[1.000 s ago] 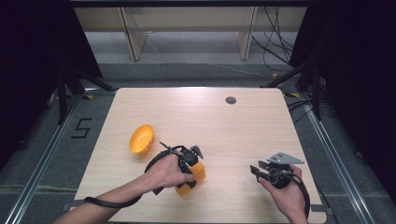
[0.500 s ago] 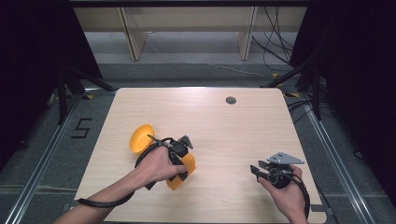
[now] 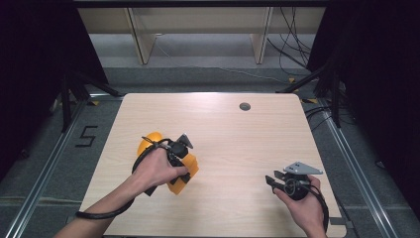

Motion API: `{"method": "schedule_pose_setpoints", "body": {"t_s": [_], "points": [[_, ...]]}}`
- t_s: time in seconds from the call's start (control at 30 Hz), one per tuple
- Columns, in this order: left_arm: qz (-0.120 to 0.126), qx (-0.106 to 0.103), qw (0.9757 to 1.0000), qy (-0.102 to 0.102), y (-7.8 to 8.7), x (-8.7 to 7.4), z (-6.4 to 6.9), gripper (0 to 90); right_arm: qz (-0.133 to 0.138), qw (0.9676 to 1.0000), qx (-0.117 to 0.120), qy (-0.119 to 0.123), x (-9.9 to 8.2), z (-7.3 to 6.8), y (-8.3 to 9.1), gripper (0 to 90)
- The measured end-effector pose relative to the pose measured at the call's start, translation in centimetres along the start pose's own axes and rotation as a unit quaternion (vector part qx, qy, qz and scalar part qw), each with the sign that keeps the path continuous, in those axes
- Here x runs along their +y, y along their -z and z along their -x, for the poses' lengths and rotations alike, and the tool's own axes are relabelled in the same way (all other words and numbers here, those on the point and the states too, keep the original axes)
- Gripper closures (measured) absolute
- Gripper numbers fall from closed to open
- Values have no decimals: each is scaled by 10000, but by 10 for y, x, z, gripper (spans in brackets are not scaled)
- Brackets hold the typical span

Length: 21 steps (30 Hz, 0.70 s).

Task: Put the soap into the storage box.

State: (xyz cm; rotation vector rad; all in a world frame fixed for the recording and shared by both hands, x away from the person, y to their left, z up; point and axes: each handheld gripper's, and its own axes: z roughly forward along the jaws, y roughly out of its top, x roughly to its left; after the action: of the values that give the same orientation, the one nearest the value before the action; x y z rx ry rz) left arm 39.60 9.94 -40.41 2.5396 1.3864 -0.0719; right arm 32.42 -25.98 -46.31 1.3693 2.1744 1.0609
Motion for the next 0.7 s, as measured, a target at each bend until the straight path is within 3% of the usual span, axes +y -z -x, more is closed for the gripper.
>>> {"method": "schedule_pose_setpoints", "body": {"t_s": [0.07, 0.23, 0.7], "points": [[32, 32, 10000, 58, 3, -1, -4, 603, 50, 9999, -49, 140, -1, 2, -1, 590], [75, 100, 9998, 178, 10, -3, -18, 603, -5, 10000, 5, -2, 0, 0, 0, 590], [169, 160, 9994, 270, 19, -5, -39, 603, 39, 9999, -36, 121, -1, 2, -1, 590]]}}
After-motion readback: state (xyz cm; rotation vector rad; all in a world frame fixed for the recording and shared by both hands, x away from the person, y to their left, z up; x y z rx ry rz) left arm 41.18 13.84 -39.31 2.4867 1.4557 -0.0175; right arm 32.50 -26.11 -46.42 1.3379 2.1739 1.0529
